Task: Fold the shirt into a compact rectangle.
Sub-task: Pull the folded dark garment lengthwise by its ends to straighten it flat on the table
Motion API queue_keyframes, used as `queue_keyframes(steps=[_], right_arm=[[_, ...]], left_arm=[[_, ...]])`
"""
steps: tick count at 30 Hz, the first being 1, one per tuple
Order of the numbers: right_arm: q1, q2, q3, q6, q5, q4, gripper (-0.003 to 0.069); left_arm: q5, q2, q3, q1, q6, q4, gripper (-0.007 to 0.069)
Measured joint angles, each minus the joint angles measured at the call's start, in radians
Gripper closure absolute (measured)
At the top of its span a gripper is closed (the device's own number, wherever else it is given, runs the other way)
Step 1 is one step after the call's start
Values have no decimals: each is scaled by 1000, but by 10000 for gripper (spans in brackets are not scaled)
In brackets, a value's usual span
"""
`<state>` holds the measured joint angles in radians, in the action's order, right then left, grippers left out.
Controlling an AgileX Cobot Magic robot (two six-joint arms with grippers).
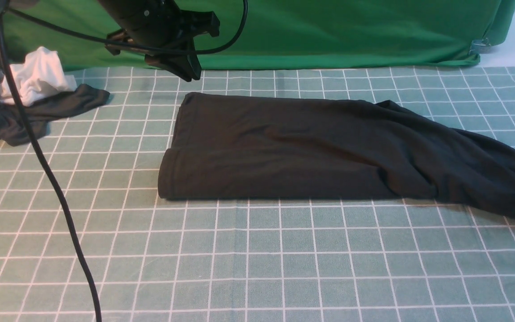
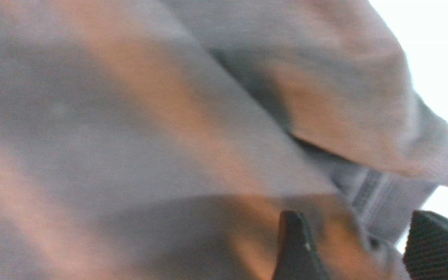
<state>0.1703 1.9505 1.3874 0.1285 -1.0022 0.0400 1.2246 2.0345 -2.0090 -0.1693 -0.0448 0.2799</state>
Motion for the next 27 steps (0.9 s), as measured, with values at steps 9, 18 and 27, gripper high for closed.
queue_keyframes(steps=[9,18,27], right_arm=[[0,15,0,-108,-45,120,294],[0,64,-28,-128,-46,110,336],[0,57,-28,-72,-60,107,599]], left_arm=[[0,0,0,0,11,0,590],[0,0,0,0,19,-17,590],[0,0,0,0,19,-21,590]])
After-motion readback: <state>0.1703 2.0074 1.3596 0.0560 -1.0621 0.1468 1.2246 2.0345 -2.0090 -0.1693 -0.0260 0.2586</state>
